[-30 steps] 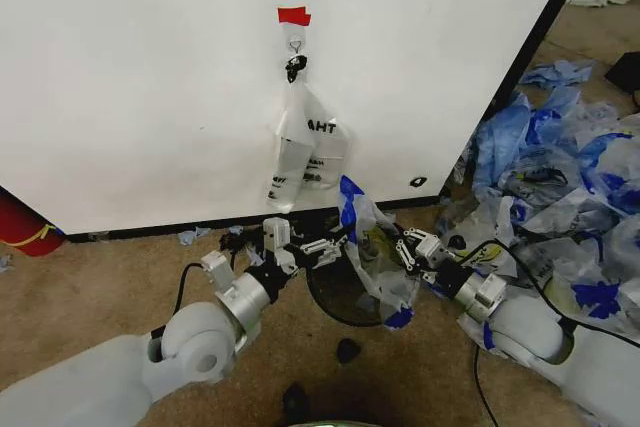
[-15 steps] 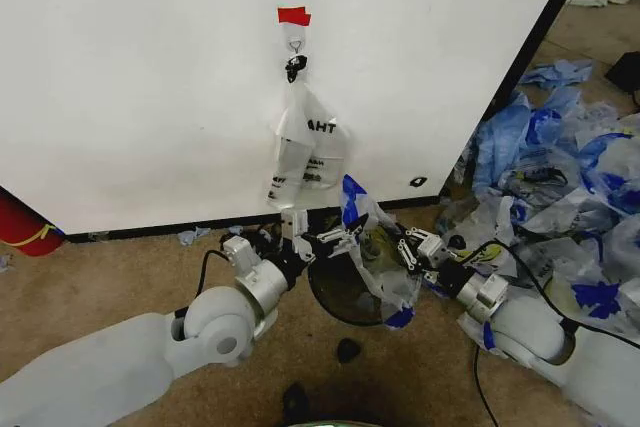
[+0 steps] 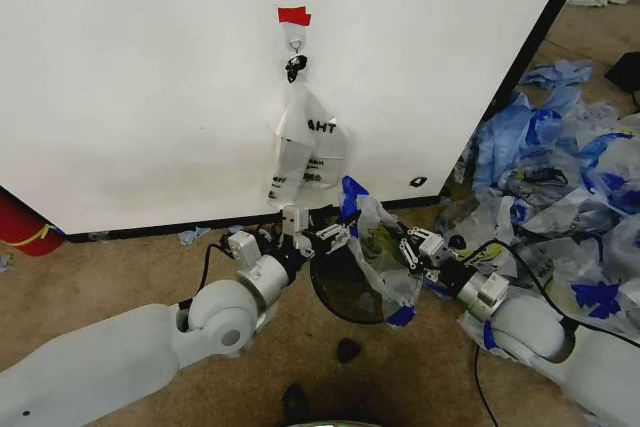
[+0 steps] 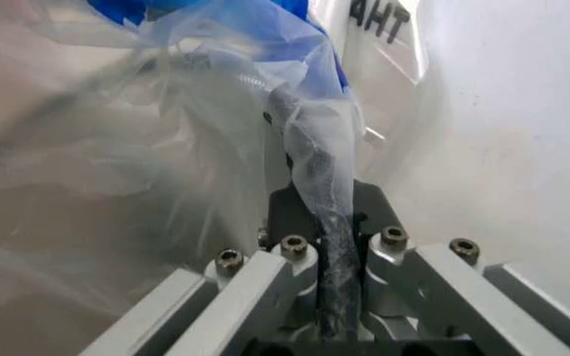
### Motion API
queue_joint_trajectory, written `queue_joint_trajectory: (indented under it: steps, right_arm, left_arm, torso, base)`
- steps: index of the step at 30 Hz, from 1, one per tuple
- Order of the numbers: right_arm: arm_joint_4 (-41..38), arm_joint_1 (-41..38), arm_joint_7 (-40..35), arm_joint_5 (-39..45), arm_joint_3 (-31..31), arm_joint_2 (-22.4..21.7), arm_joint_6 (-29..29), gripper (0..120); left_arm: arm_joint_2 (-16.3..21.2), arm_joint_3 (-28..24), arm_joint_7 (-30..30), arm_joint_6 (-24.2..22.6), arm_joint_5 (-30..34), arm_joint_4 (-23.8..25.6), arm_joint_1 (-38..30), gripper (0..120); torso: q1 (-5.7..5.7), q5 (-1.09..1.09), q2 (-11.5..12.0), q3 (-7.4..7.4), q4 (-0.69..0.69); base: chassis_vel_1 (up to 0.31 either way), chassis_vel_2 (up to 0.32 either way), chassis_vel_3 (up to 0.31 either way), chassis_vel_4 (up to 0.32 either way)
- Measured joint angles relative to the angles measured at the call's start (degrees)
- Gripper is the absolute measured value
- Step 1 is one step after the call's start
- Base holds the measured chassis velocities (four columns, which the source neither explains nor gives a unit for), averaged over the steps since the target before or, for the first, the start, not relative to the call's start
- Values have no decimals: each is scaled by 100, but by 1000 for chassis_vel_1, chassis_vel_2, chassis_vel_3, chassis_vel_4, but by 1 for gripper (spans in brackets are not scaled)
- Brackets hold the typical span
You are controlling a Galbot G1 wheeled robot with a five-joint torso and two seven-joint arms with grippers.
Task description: Pick up the garbage bag from the wall and place it over the trash bin.
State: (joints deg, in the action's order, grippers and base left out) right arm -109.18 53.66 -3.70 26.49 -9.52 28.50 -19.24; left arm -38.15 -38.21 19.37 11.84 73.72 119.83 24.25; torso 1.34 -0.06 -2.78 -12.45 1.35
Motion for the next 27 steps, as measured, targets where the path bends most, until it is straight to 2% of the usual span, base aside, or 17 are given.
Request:
queue_joint_trajectory:
  steps: [3, 5, 11, 12, 14, 21, 27]
  right_arm:
    - [1, -9, 2, 2, -1, -5, -2, 0]
    - [0, -9, 2, 3, -1, -9, -4, 0]
    - [14, 122, 6, -9, 72, 2, -40, 0]
    - [14, 122, 6, -9, 72, 2, -40, 0]
    - [21, 156, 6, -19, 92, 24, -47, 0]
    - [18, 197, 4, -3, 170, 44, -92, 0]
    - [-22, 390, 22, 110, 492, 56, -200, 0]
  left_arm:
    - [-7, -14, -3, 1, 0, 12, 6, 37]
    - [0, -17, -4, 1, -7, 12, 18, 34]
    - [80, 31, -2, 14, -25, 25, 84, 8]
    - [80, 31, -2, 14, -25, 25, 84, 8]
    - [94, 51, 9, 23, -25, 25, 92, 1]
    - [202, 184, 31, 40, -31, 36, 199, 0]
    - [350, 498, 25, 44, -117, -11, 530, 0]
  torso:
    - [0, 0, 0, 0, 1]
    - [0, 0, 0, 0, 1]
    - [0, 0, 0, 0, 1]
    - [0, 0, 0, 0, 1]
    - [0, 1, 0, 0, 1]
    - [0, -1, 0, 0, 0]
    - [0, 0, 0, 0, 0]
  base:
    - [0, 0, 0, 0]
    - [0, 0, 0, 0]
    - [0, 0, 0, 0]
    - [0, 0, 0, 0]
    - [0, 0, 0, 0]
    - [0, 0, 0, 0]
    - [0, 0, 0, 0]
